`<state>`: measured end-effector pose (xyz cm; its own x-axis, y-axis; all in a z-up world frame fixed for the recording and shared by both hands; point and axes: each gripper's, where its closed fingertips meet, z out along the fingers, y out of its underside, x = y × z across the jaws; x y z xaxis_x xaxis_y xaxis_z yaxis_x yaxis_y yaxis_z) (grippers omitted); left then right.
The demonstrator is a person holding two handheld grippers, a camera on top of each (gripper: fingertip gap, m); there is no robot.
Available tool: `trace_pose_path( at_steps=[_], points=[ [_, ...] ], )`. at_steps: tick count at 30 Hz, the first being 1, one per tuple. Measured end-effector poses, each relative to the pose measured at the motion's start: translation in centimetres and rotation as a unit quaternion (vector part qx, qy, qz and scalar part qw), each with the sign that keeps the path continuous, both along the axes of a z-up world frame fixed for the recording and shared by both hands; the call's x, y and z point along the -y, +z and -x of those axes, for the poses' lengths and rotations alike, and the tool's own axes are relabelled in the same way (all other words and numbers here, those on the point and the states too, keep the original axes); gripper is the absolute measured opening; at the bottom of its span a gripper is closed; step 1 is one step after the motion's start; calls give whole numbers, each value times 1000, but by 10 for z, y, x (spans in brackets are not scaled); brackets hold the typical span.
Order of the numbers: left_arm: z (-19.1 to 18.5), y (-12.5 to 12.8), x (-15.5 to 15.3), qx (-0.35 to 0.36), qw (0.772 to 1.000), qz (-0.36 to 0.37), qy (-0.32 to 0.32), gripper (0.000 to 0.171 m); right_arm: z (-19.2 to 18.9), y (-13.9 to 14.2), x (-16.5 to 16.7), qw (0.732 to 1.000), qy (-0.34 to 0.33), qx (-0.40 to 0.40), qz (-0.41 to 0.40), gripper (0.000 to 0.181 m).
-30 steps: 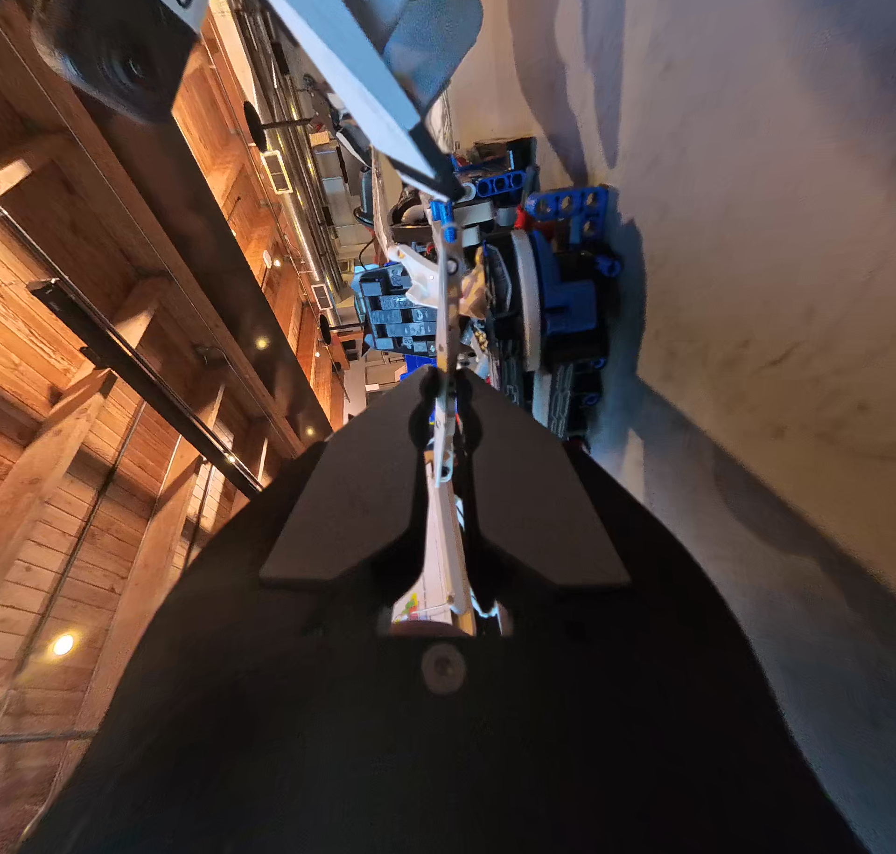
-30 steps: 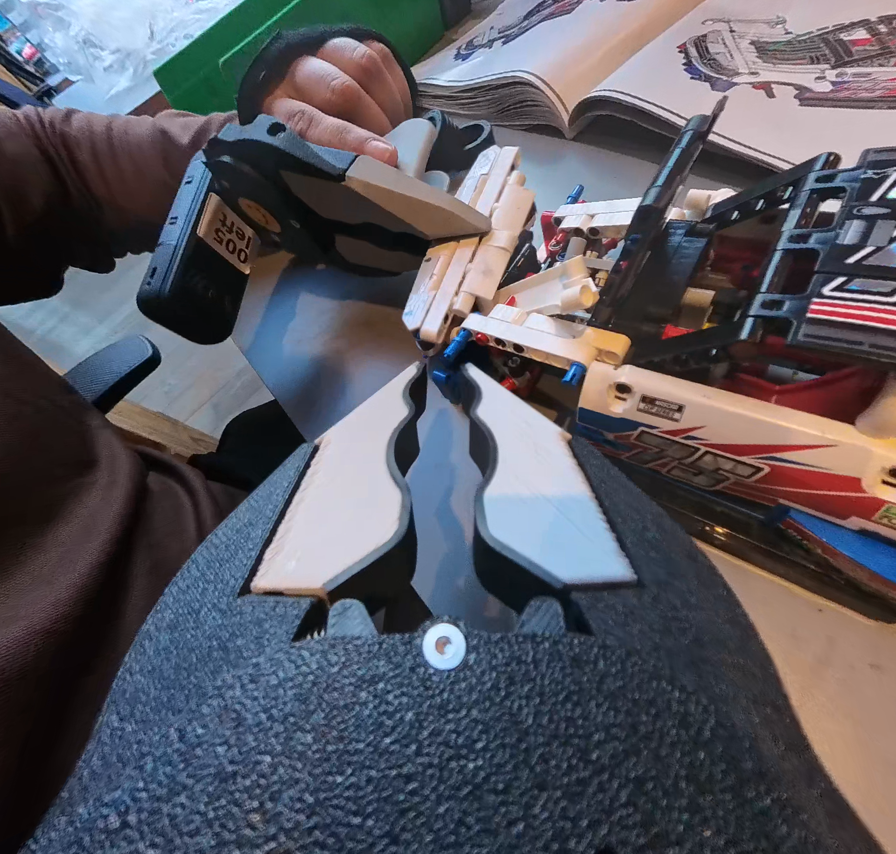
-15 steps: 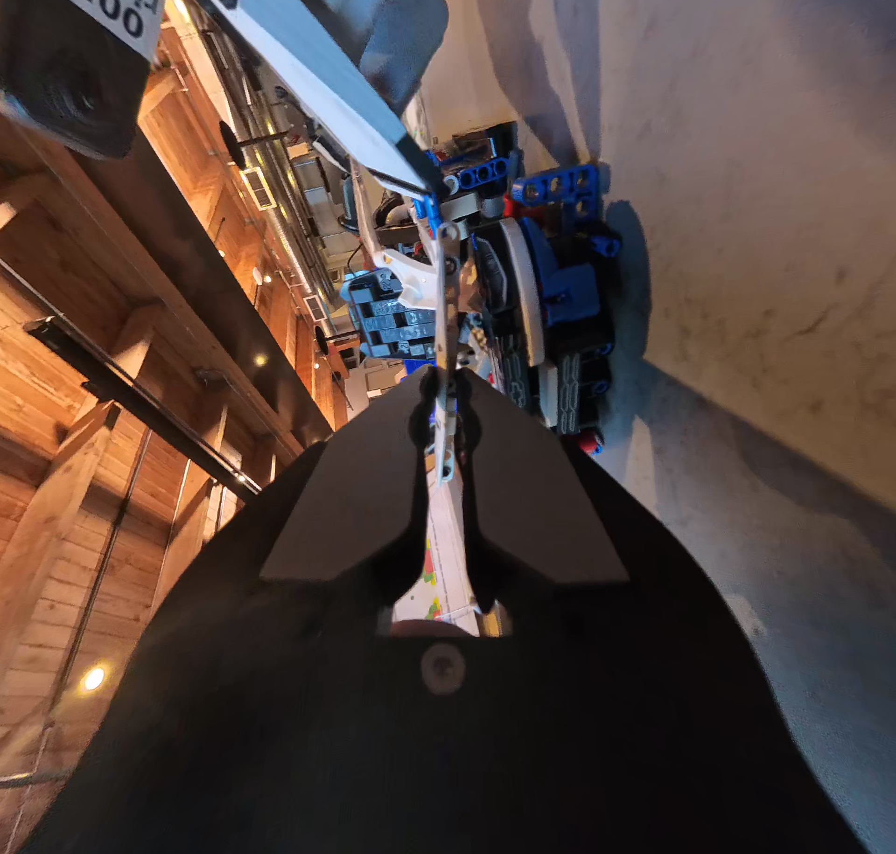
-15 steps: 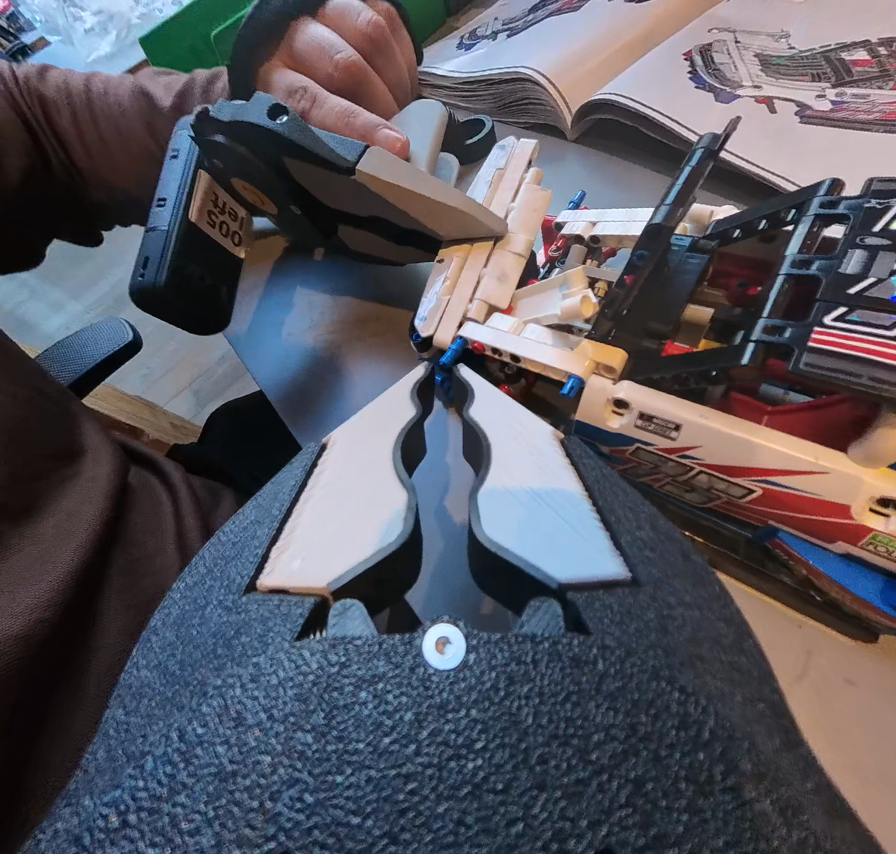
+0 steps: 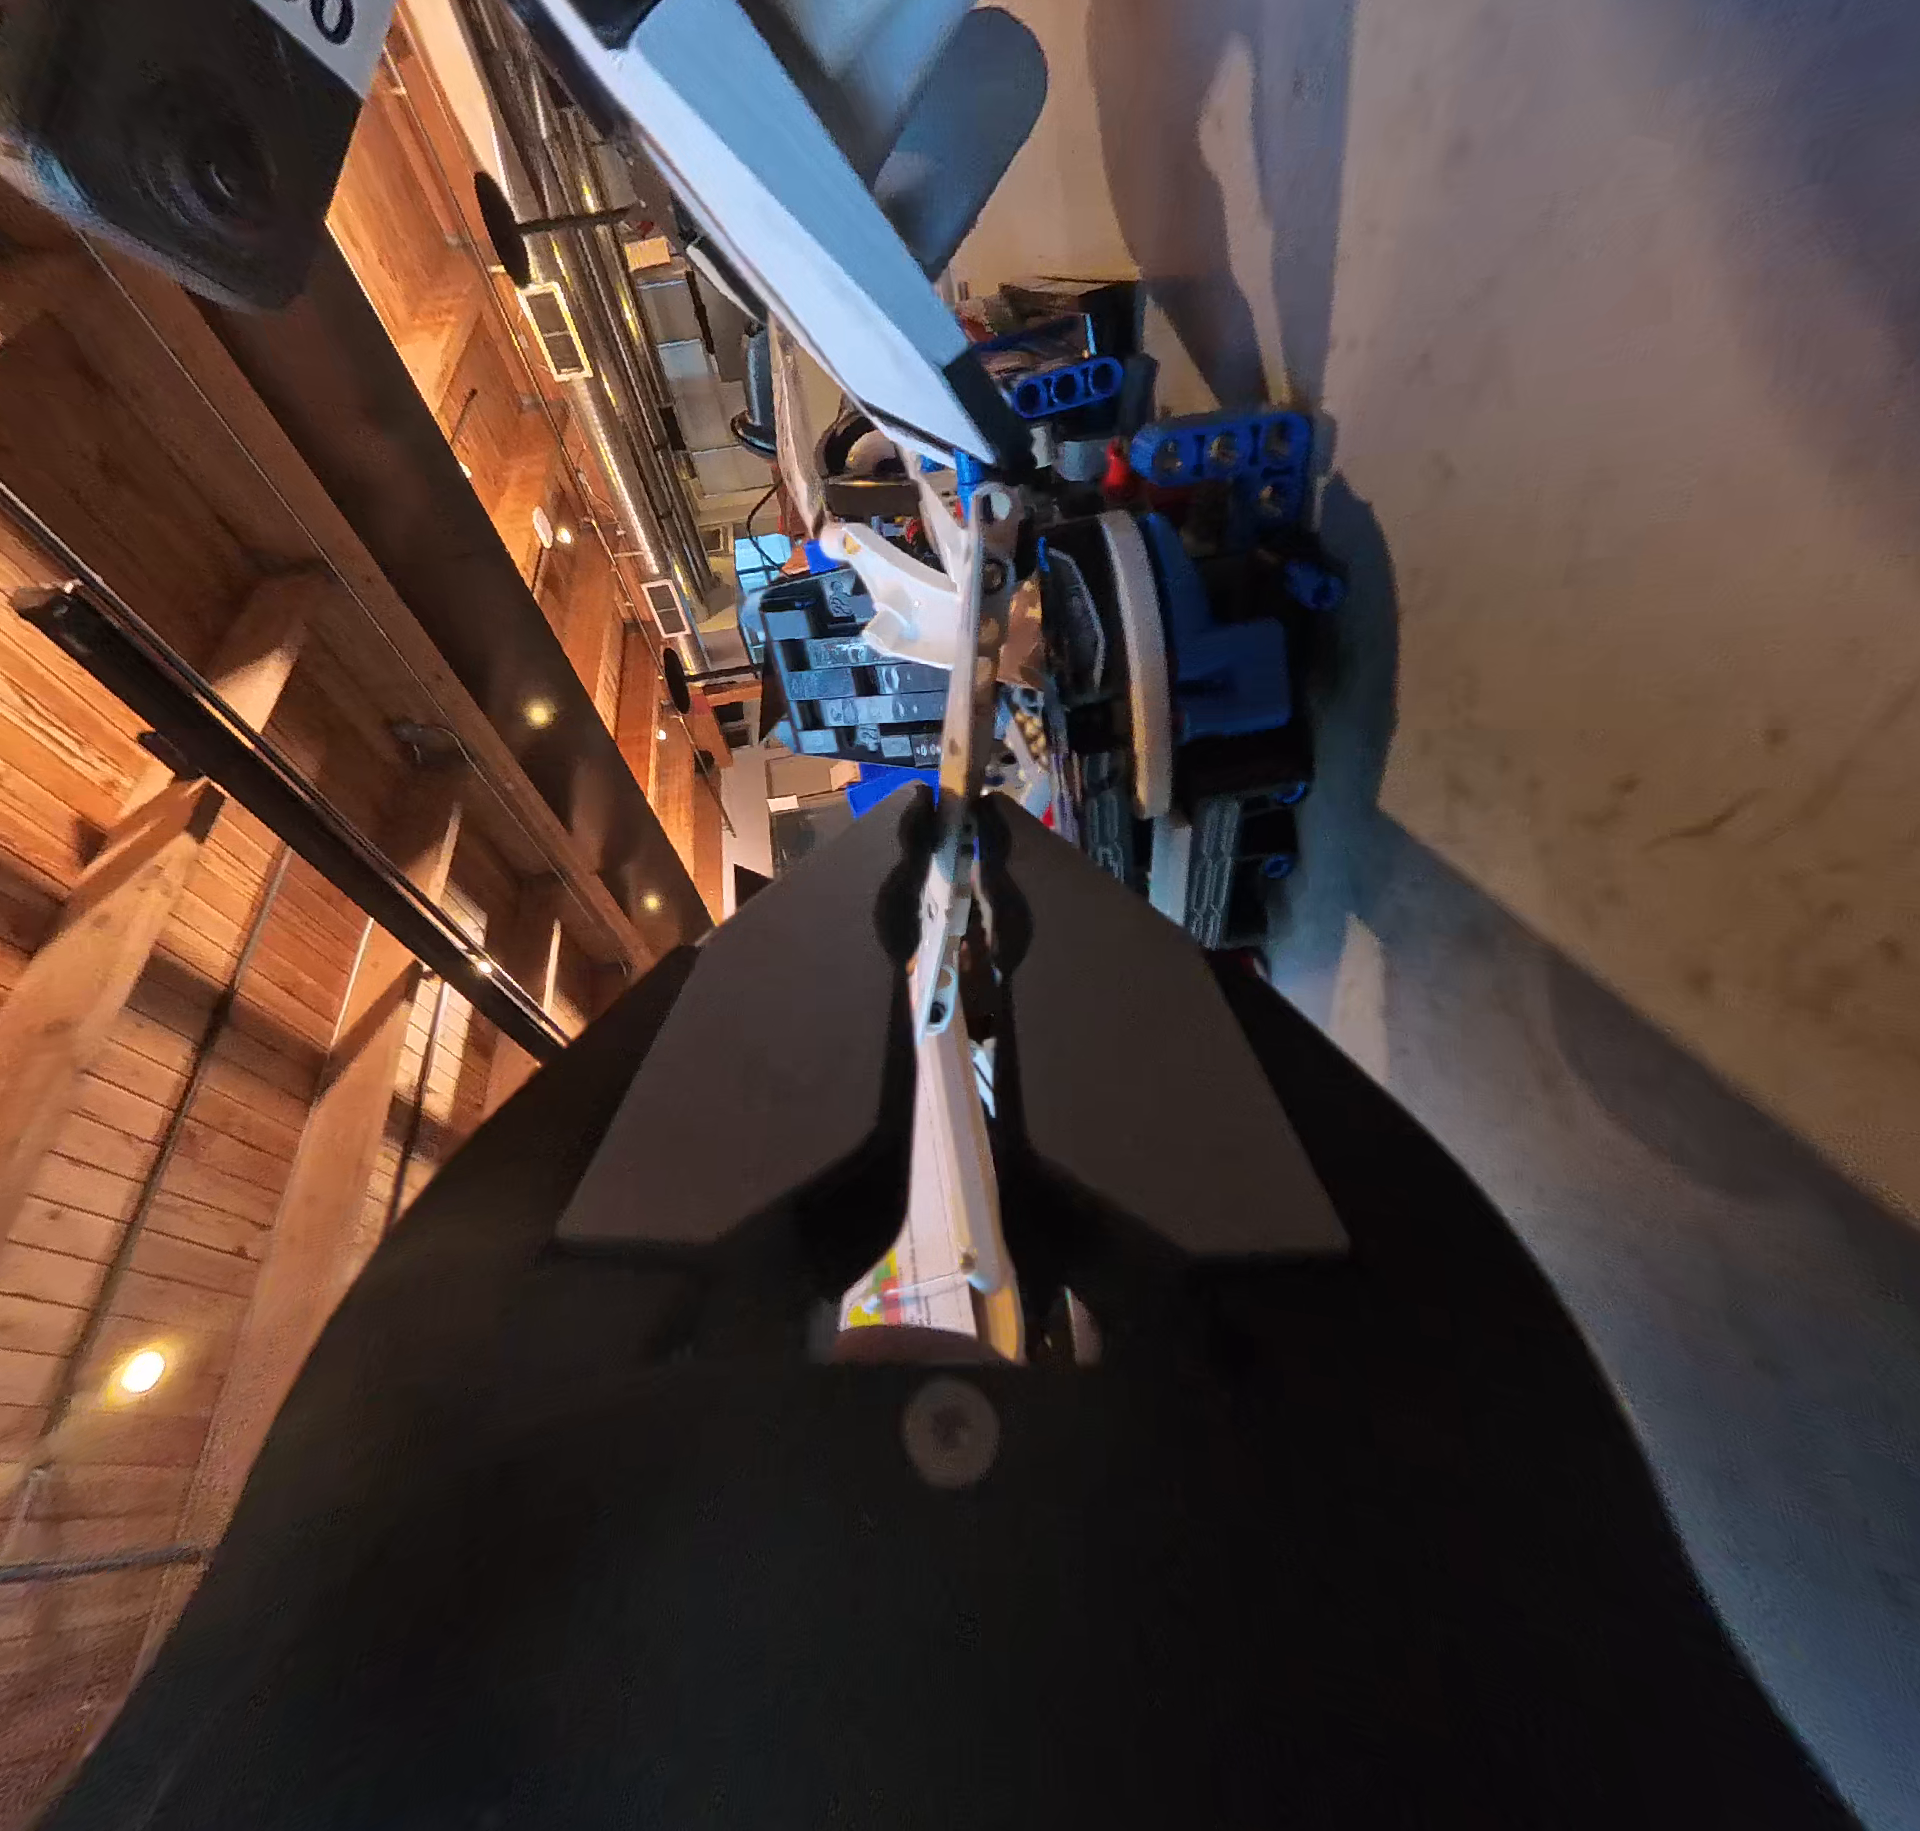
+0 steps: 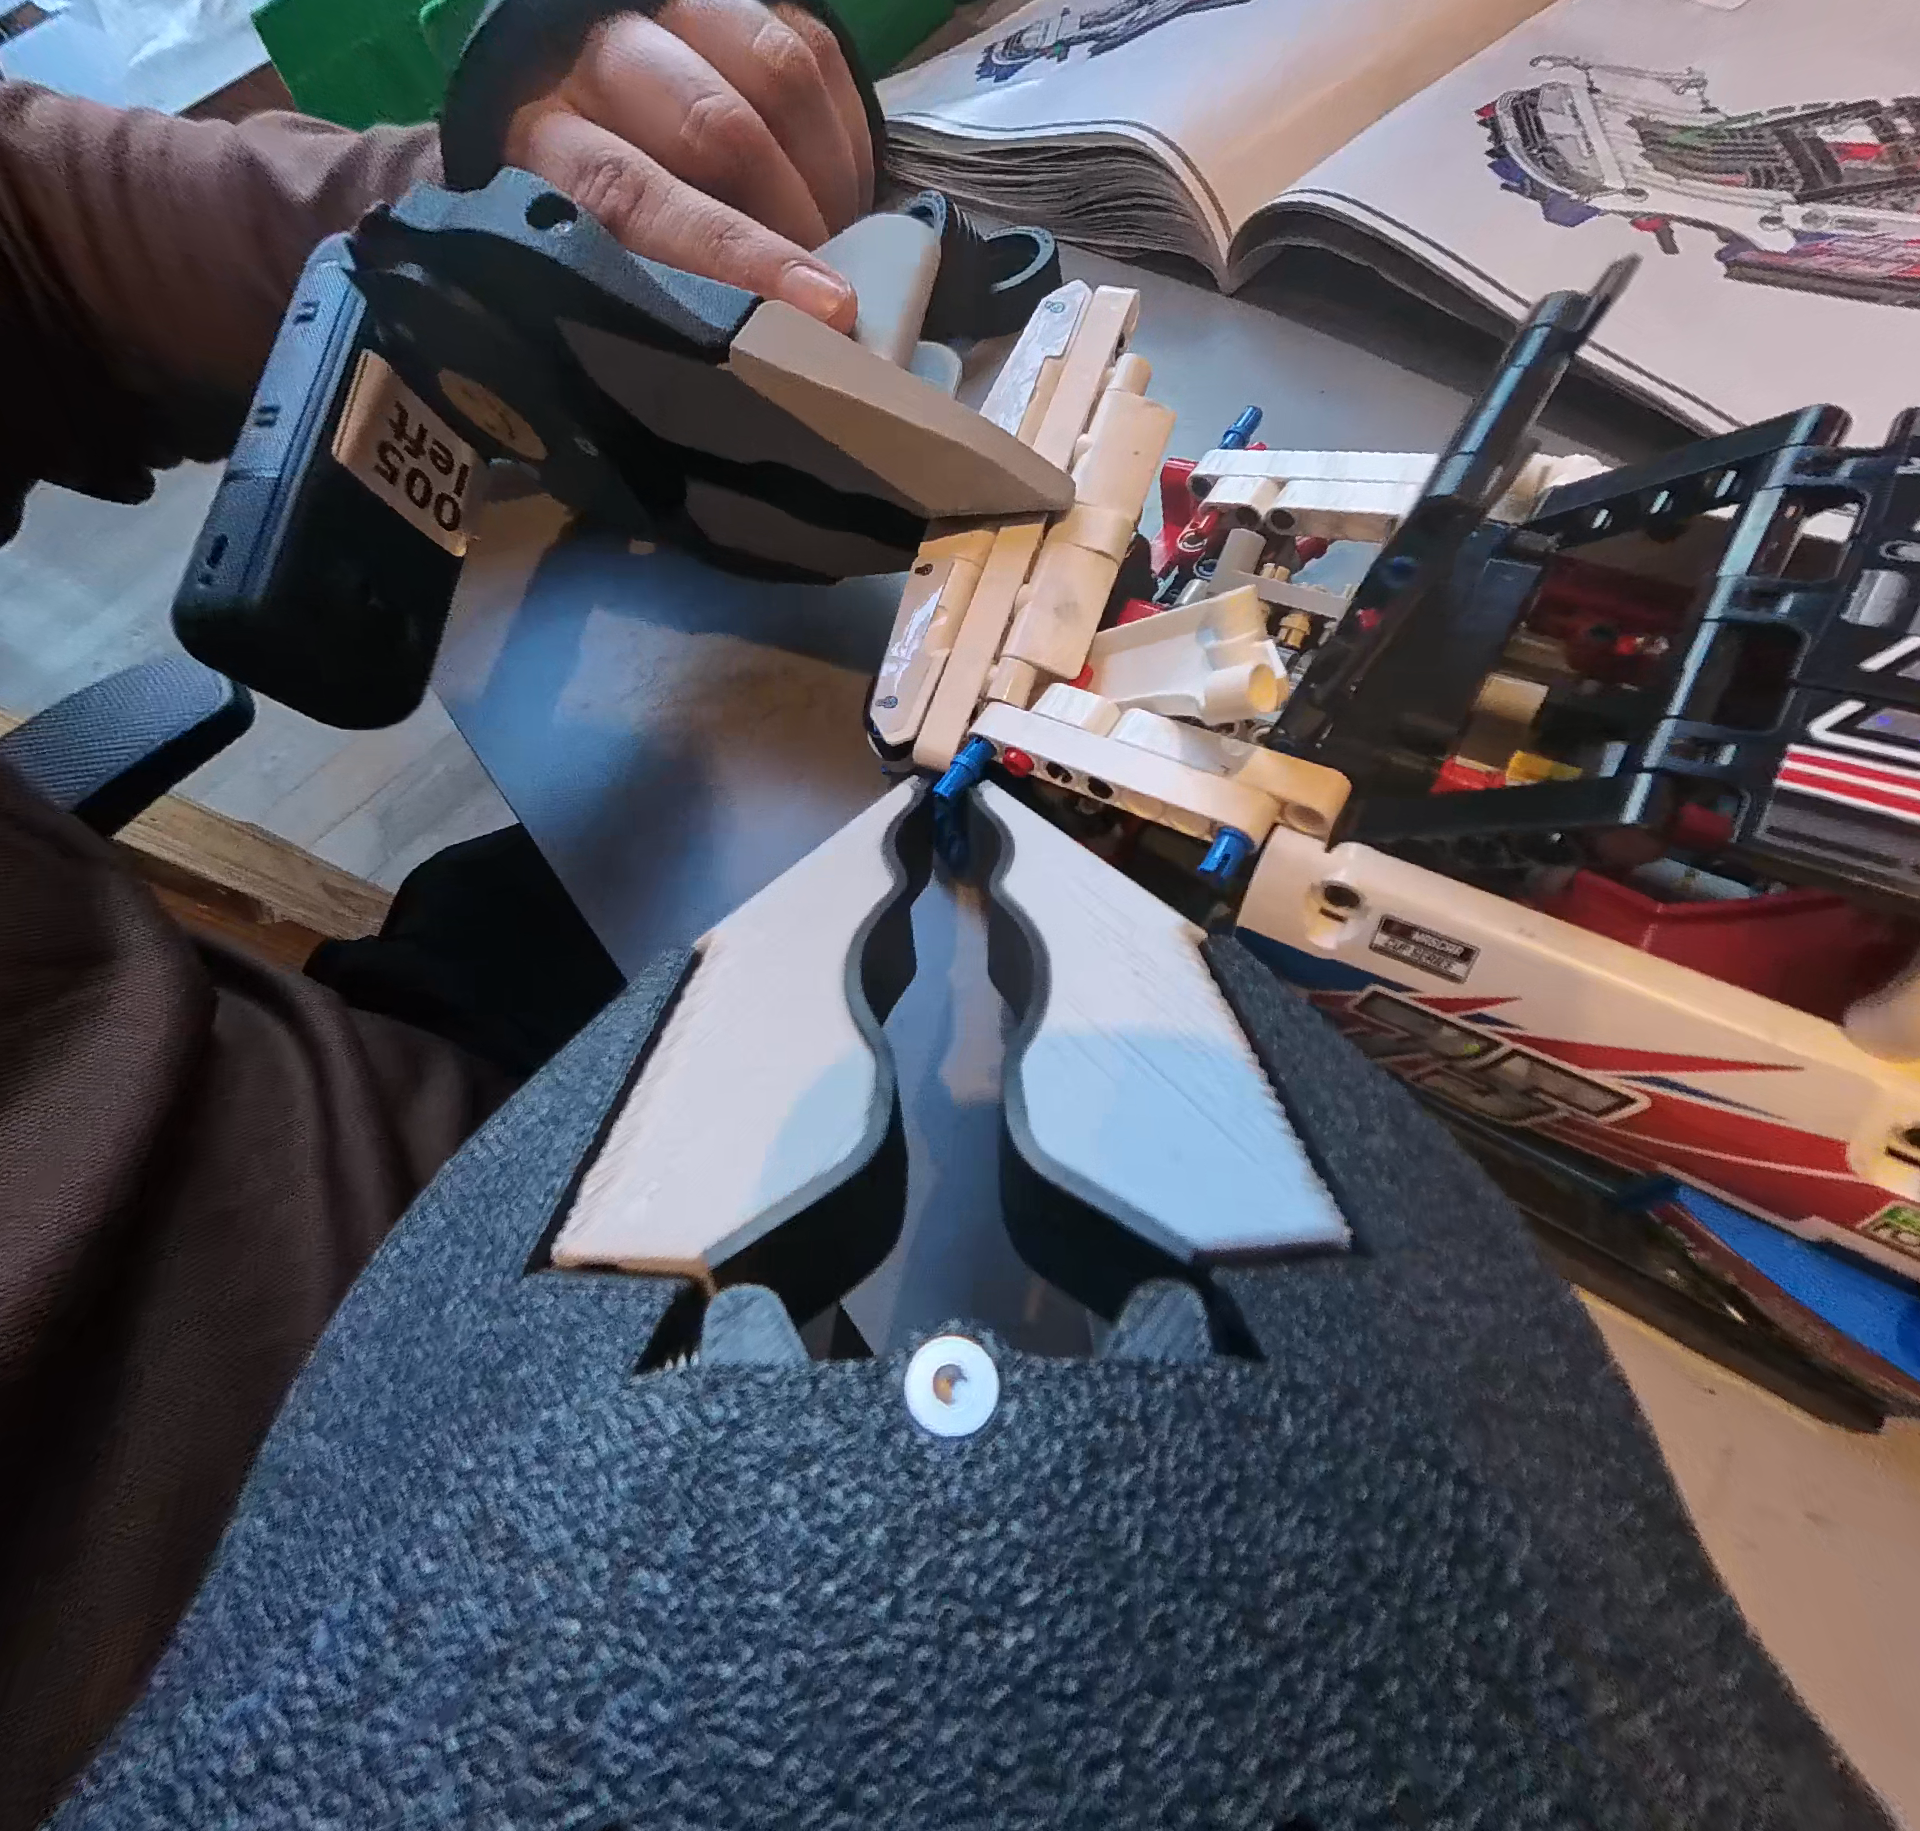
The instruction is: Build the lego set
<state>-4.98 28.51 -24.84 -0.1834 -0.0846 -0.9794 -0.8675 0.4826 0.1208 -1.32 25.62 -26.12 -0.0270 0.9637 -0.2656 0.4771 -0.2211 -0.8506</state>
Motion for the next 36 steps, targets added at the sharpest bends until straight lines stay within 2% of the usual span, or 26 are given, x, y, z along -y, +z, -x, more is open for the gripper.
trace_pose_path(
  at_steps=[8,10,14,17,18,23,26,28,32,33,34,35,36],
  points=[
    [1,3,-3,67,998,7,0,4,1,0,-1,1000,4,-3,-6,6],
    [-2,3,-1,82,996,37,-2,4,1,0,-1,1000,4,-5,1,6],
    [0,16,1,93,994,53,-9,42,1,0,-1,1000,3,-5,-3,6],
    [8,14,3,101,988,118,10,43,1,0,-1,1000,3,-5,-4,6],
    [10,14,5,111,984,142,15,47,1,0,-1,1000,3,-5,-3,6],
    [22,9,1,168,953,245,60,43,1,0,-1,1000,3,-4,-2,6],
    [32,12,1,197,930,299,75,58,1,0,0,1000,3,-4,-3,6],
    [35,8,11,198,906,367,74,66,0,0,0,1000,4,-4,-2,6],
    [33,4,25,152,863,479,46,61,1,0,0,1000,8,-5,4,6],
    [32,5,24,123,860,494,36,63,0,0,0,1000,10,-5,7,6],
    [30,7,19,96,859,501,30,59,0,0,0,1000,11,-5,10,6],
    [29,8,14,66,858,509,25,48,0,0,0,1000,12,-6,13,6],
    [28,6,10,36,850,524,21,47,0,0,0,1000,12,-7,15,6]
  ],
)
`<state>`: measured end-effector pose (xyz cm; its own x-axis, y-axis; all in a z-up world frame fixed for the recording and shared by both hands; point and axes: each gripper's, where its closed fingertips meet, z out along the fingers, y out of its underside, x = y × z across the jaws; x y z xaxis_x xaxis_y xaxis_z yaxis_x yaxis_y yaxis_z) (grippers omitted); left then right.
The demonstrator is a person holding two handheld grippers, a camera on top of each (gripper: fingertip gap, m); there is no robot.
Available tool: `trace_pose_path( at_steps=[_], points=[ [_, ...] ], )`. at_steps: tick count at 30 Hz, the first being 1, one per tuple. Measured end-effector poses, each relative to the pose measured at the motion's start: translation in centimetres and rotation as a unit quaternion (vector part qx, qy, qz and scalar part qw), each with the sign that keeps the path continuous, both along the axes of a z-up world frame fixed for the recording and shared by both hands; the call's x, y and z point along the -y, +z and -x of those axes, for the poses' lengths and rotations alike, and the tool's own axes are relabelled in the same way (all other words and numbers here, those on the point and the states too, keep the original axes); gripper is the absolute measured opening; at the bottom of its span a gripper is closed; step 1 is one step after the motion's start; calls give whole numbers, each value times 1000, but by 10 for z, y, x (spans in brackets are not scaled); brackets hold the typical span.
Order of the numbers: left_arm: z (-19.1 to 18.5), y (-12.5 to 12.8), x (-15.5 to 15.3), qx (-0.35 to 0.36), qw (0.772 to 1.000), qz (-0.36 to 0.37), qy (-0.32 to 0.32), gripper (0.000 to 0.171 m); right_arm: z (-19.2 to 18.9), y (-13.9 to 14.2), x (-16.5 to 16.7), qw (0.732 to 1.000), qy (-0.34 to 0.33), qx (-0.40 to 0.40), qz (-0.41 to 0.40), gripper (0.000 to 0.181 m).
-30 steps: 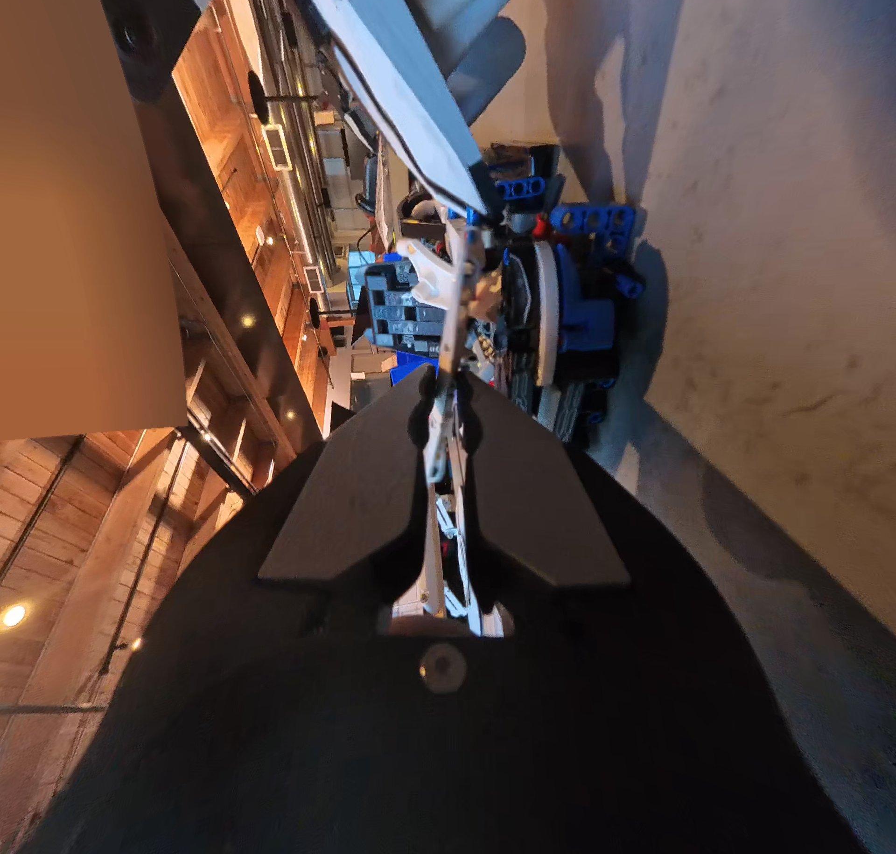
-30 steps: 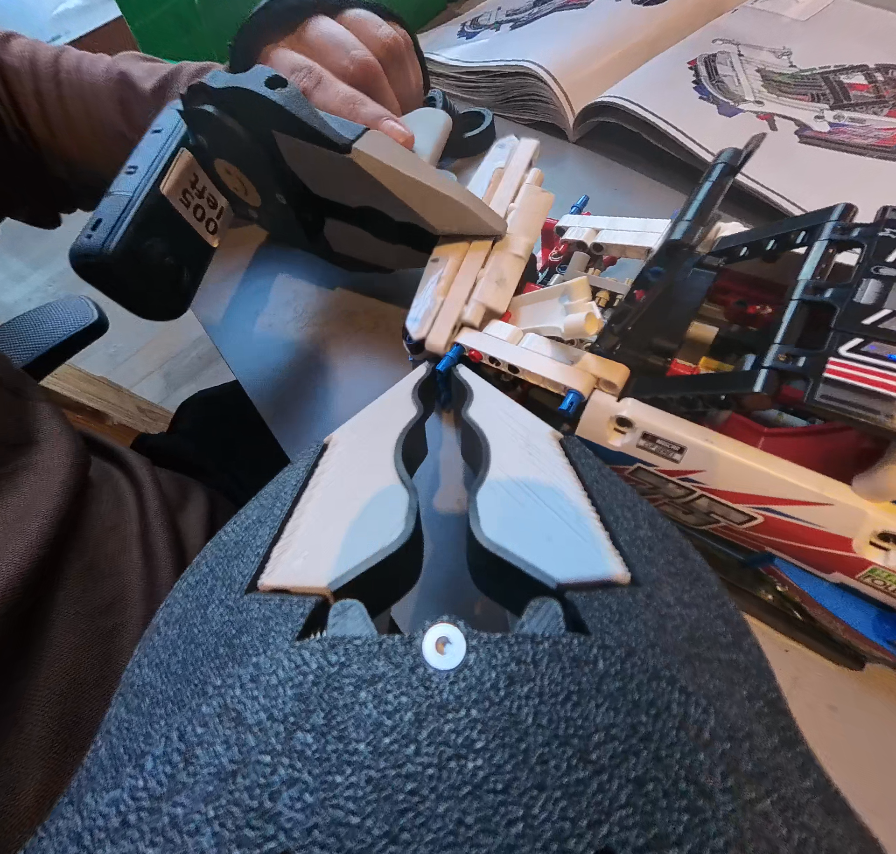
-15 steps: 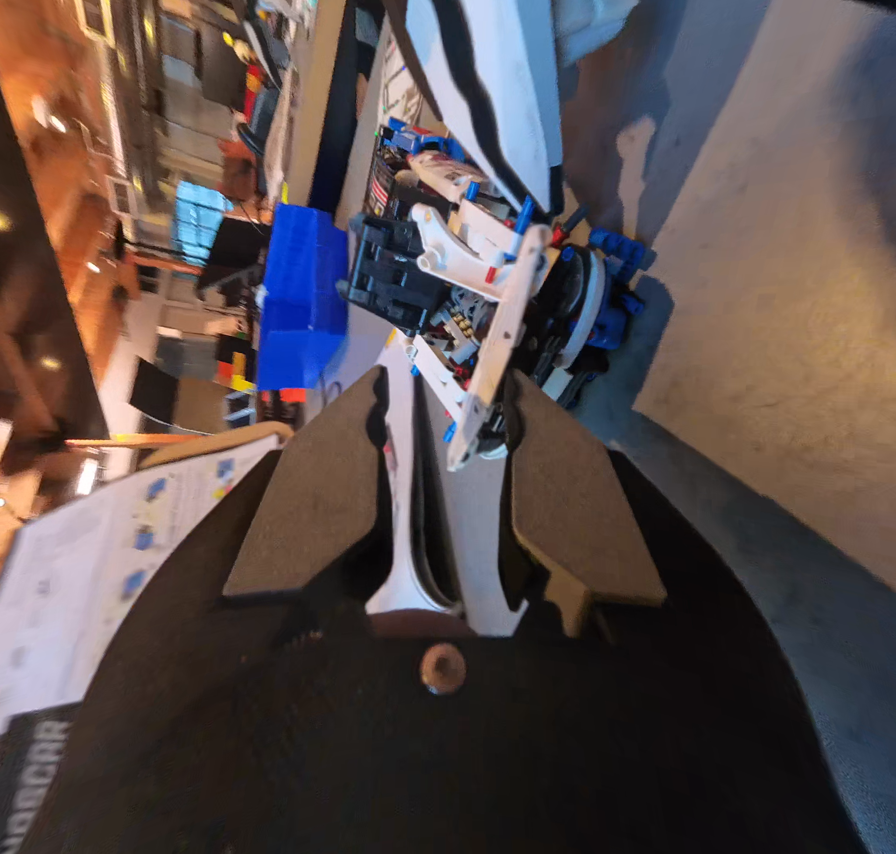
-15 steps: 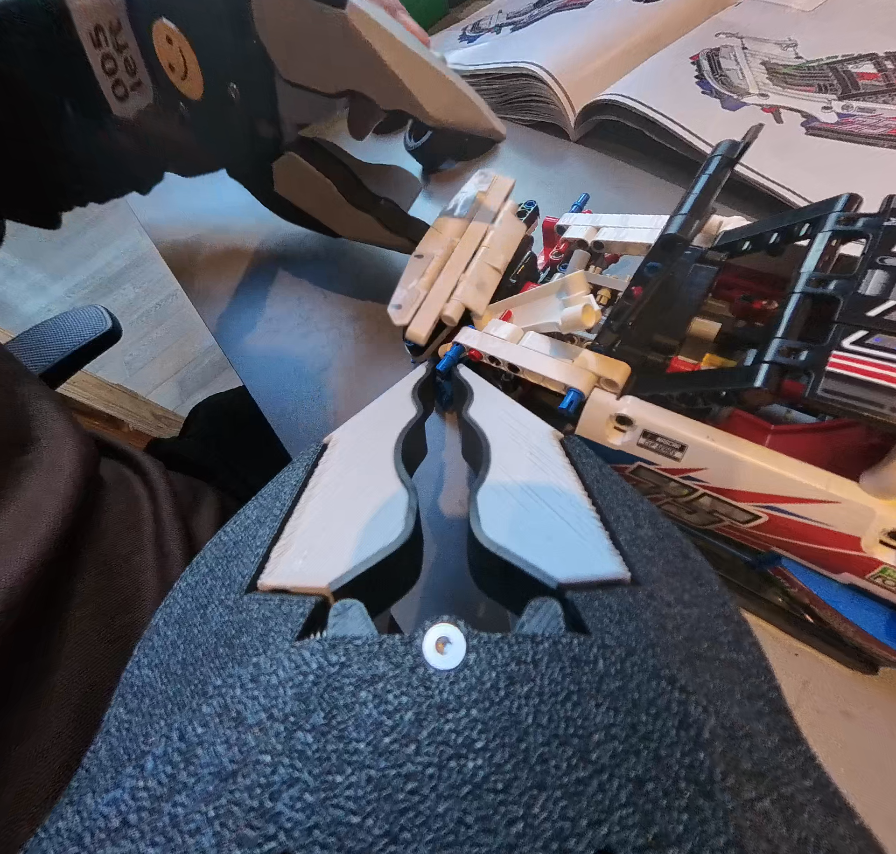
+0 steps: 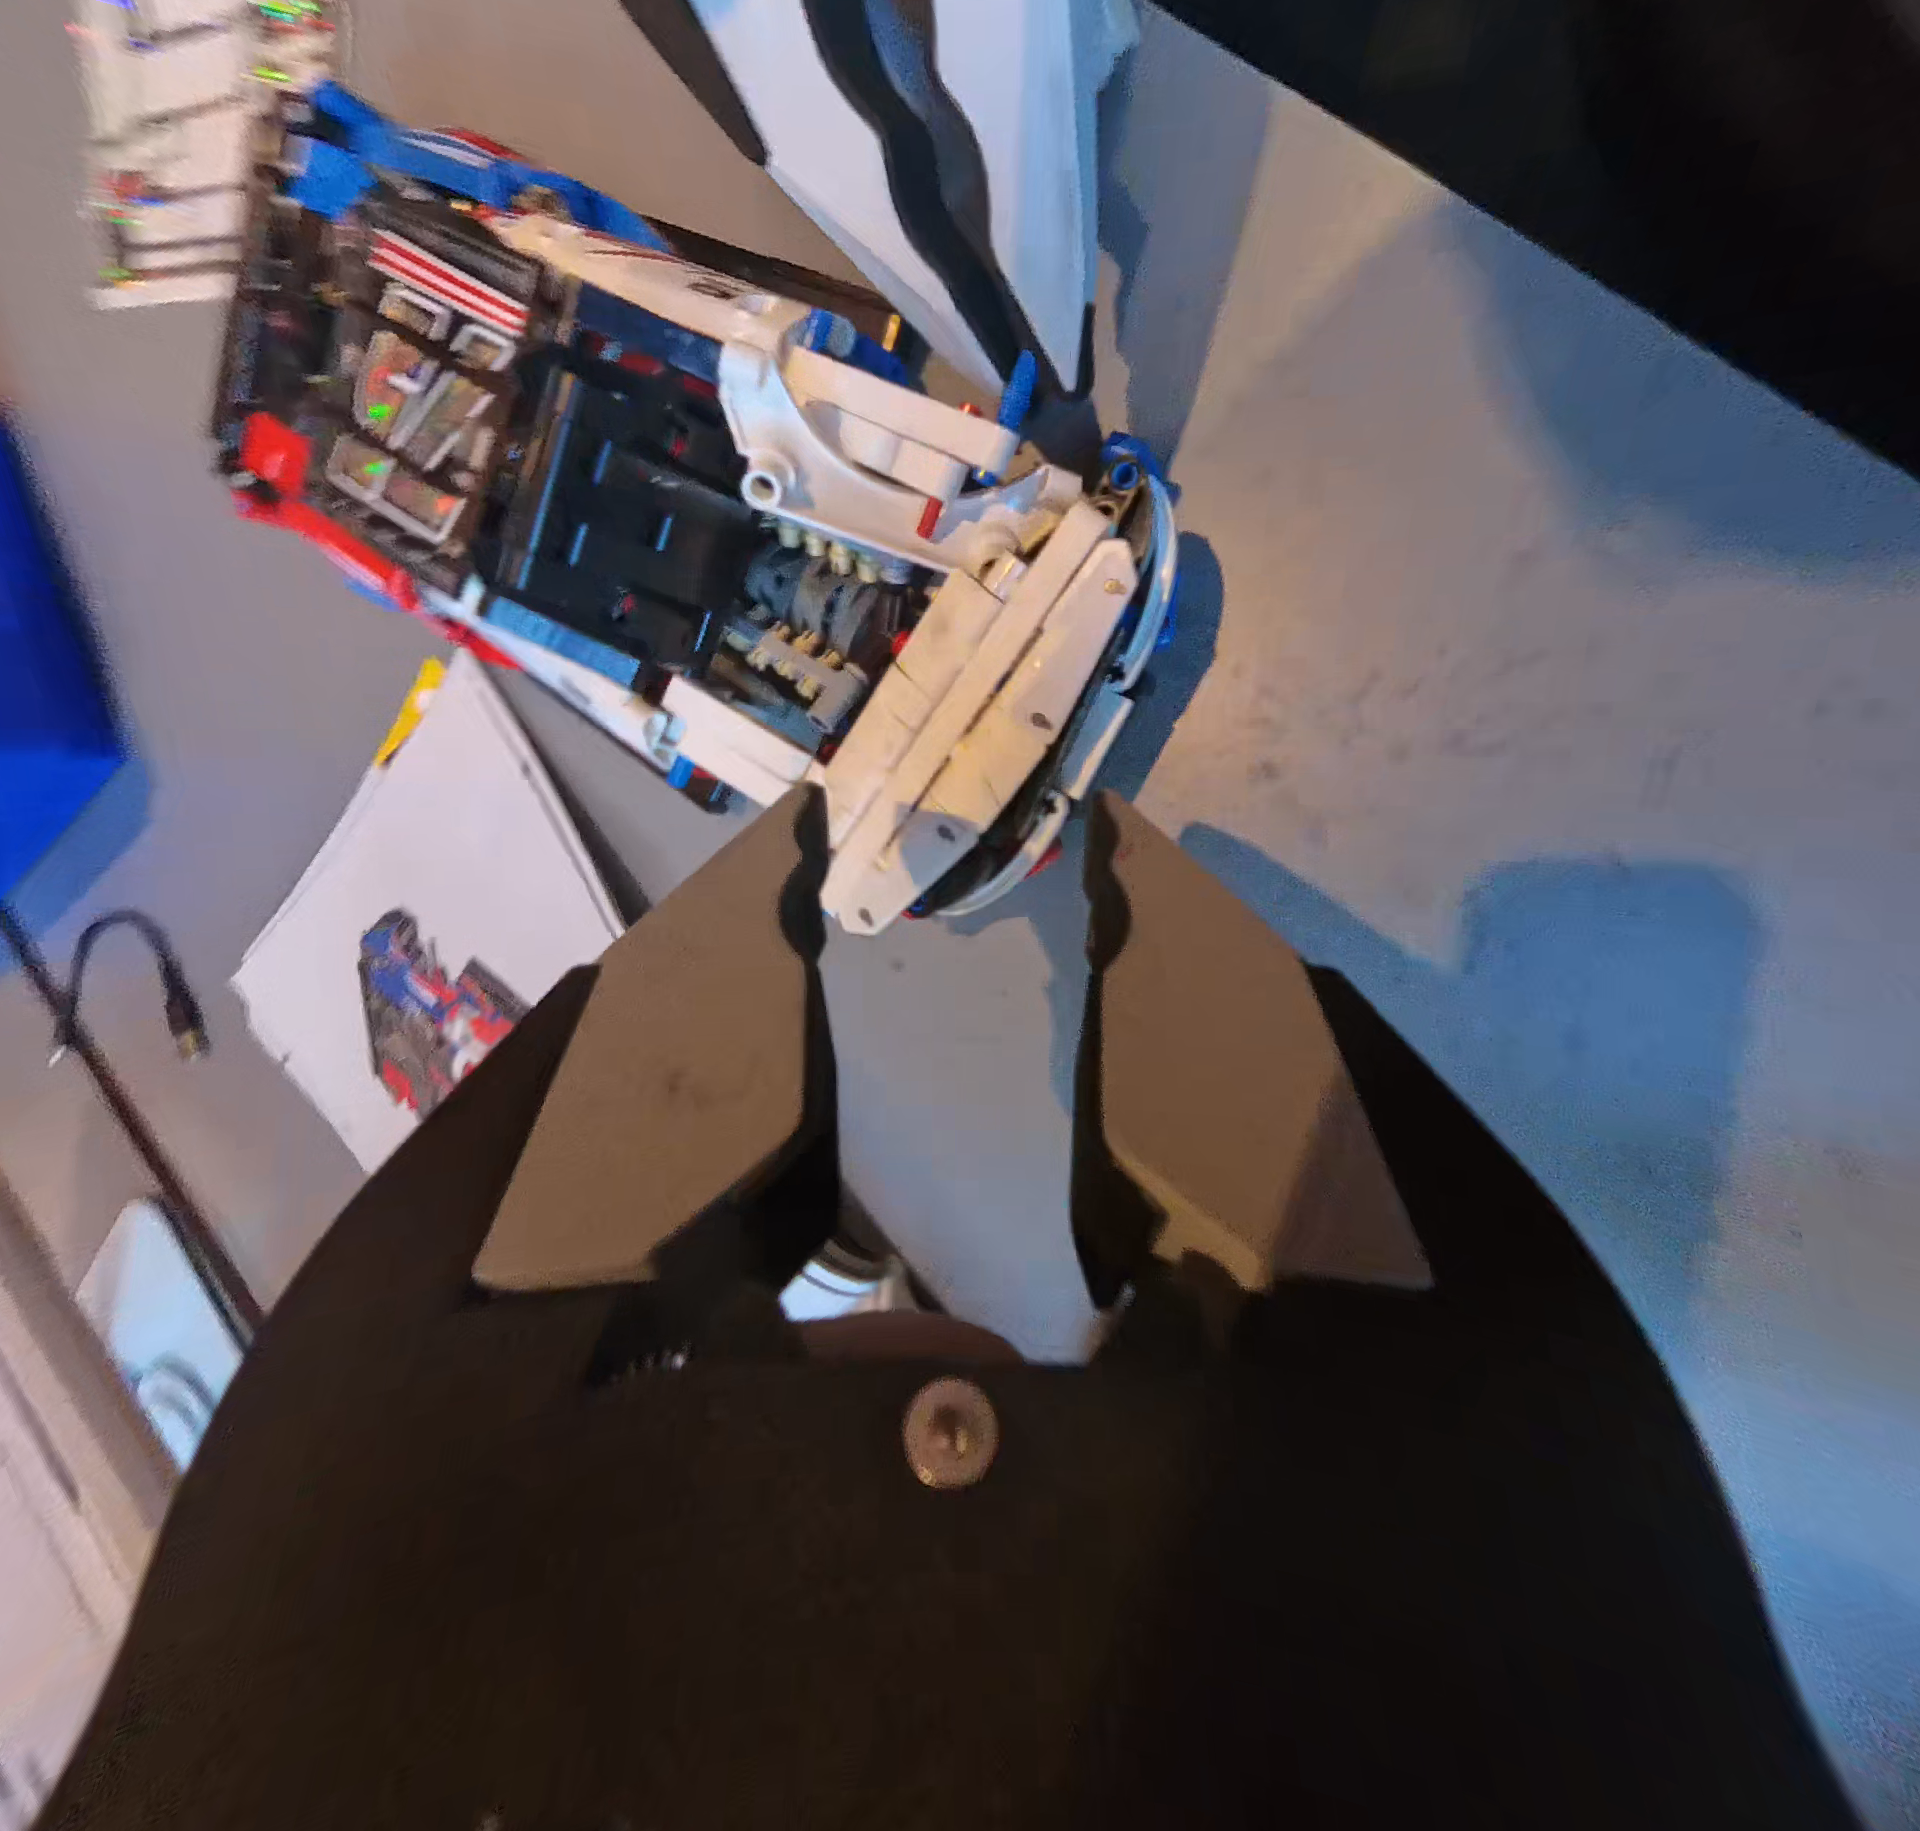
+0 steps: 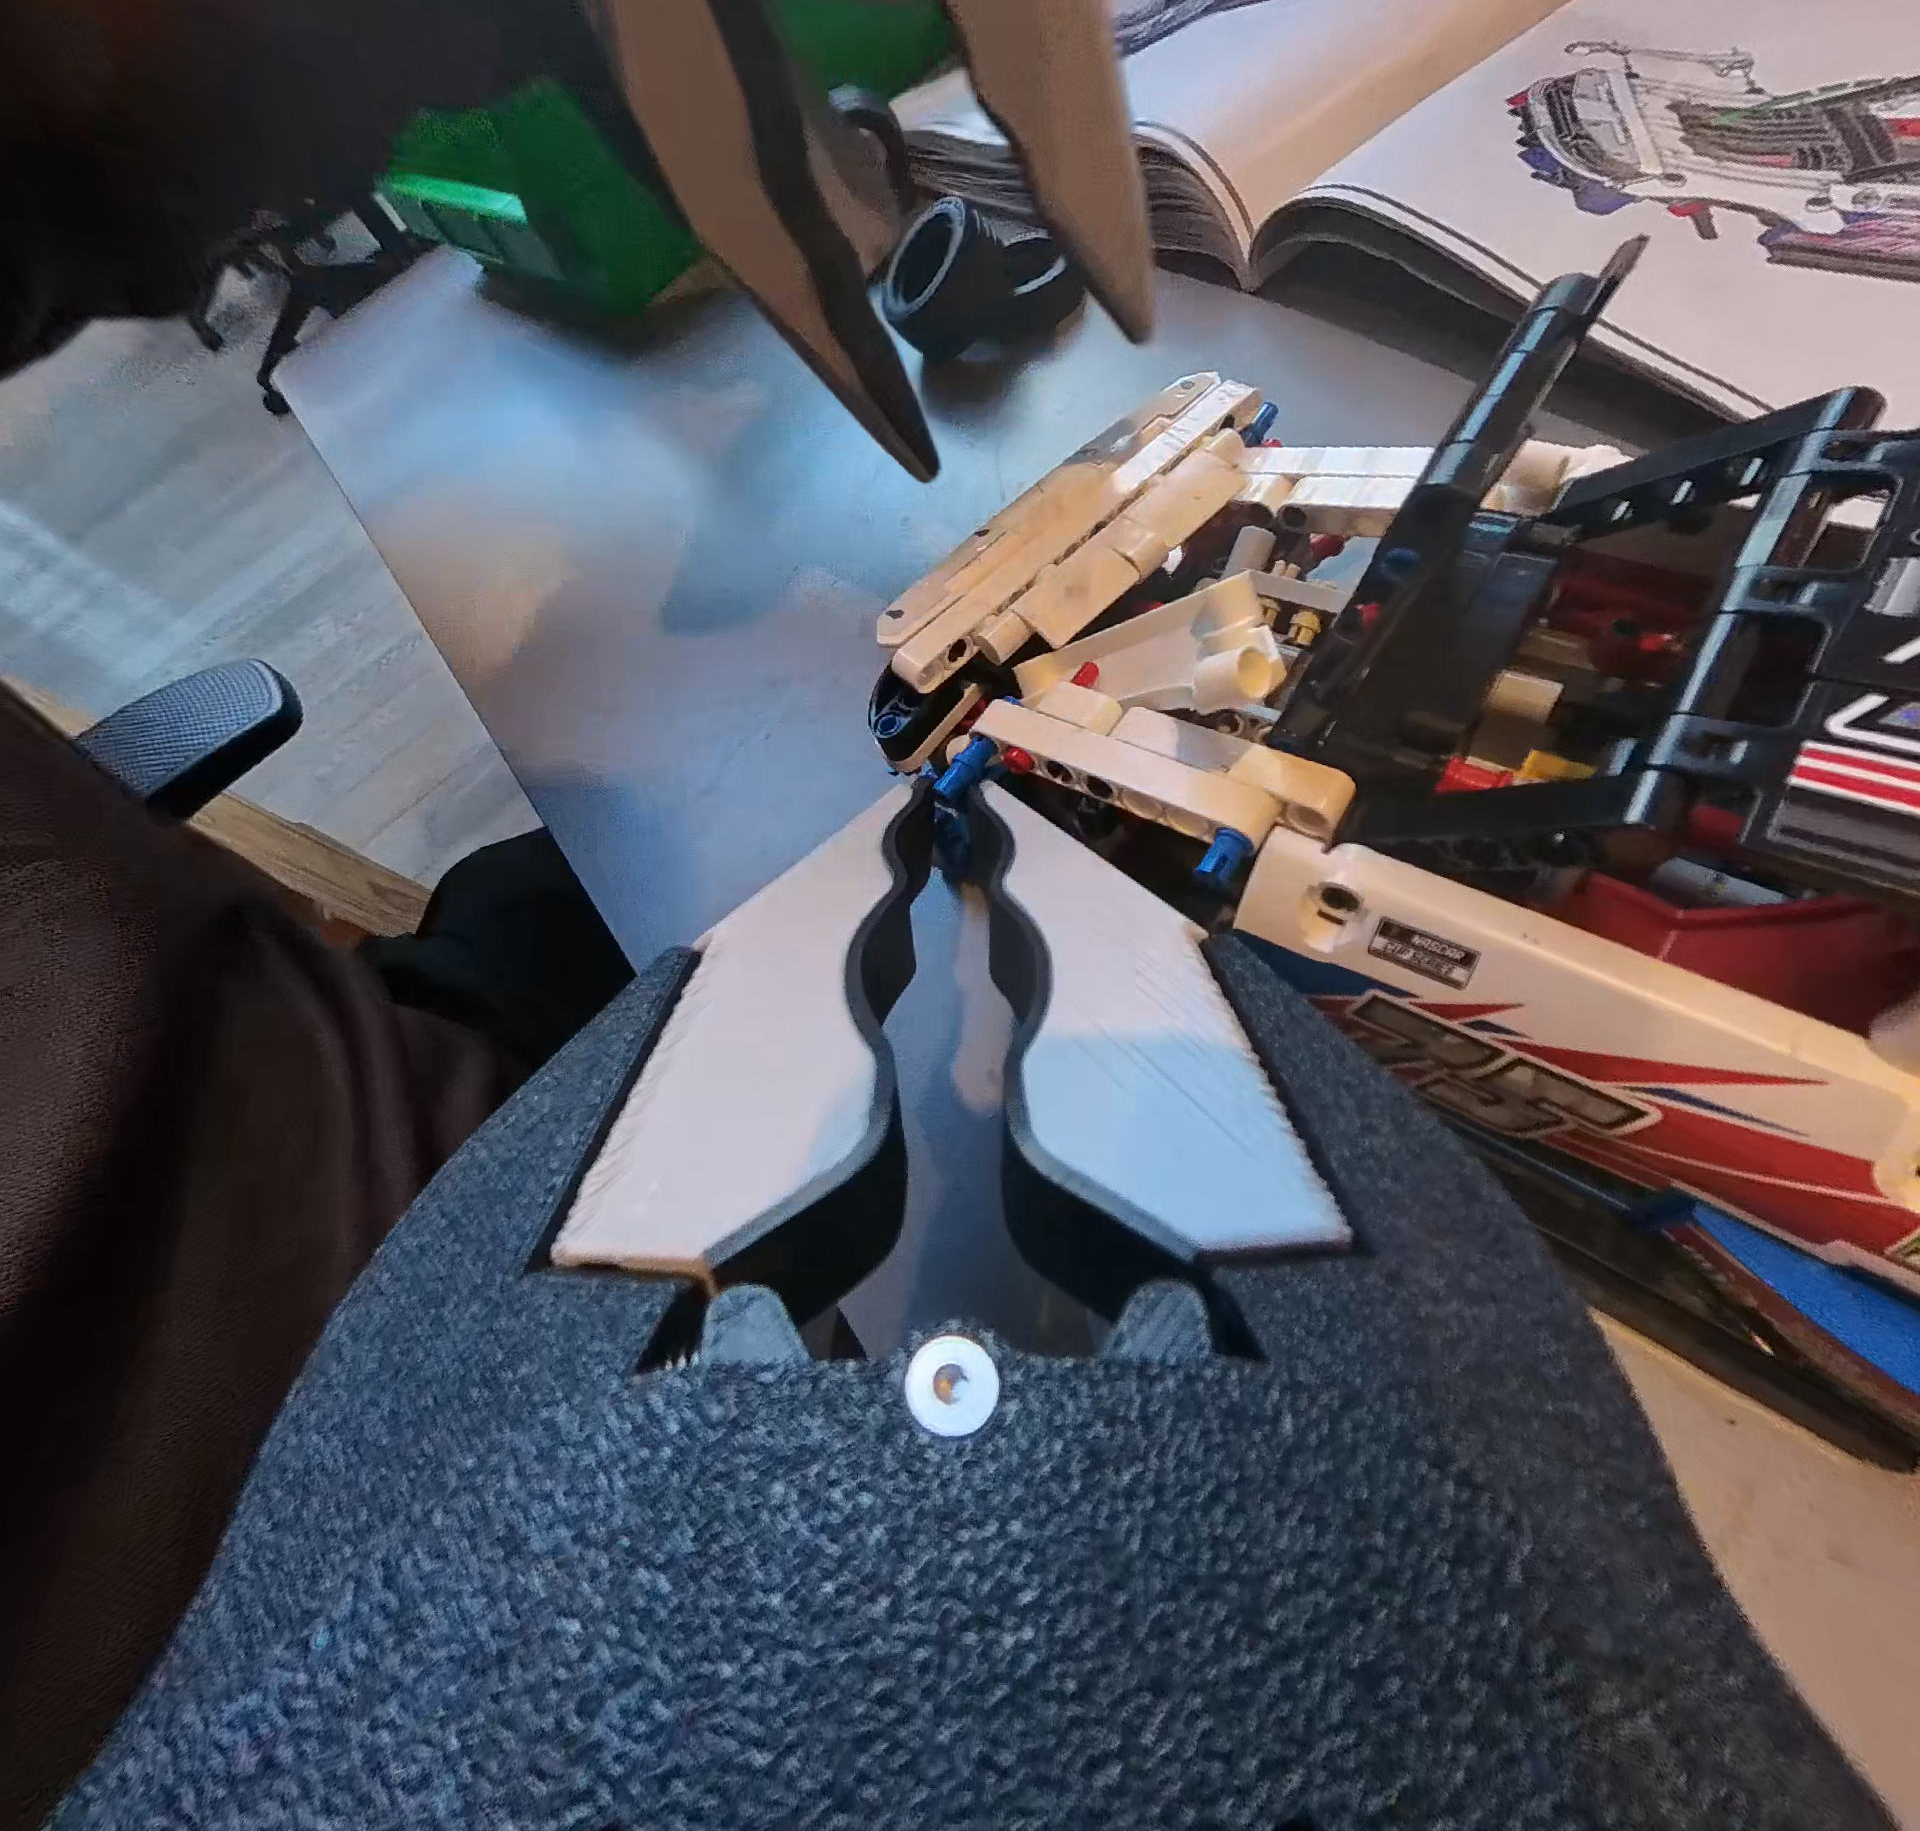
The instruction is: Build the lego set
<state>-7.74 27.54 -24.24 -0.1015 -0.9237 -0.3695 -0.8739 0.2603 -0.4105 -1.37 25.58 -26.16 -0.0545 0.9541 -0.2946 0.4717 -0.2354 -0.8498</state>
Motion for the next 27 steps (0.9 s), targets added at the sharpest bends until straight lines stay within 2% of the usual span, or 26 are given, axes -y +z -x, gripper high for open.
trace_pose_path(
  at_steps=[4,6,9,21,27],
  points=[
    [0,-20,-15,-105,991,76,-42,53,0,0,0,1000,-2,0,1,7],
    [1,-25,-13,-128,984,104,-61,54,0,0,0,1000,-2,0,-1,6],
    [-3,-26,-12,-135,981,111,-87,46,0,0,0,1000,1,-2,4,6],
    [-7,-27,-7,-128,979,133,-87,43,0,0,0,1000,9,-2,8,6],
    [-4,-21,-10,-108,990,63,-72,42,0,1,0,999,8,-7,32,6]
  ],
)
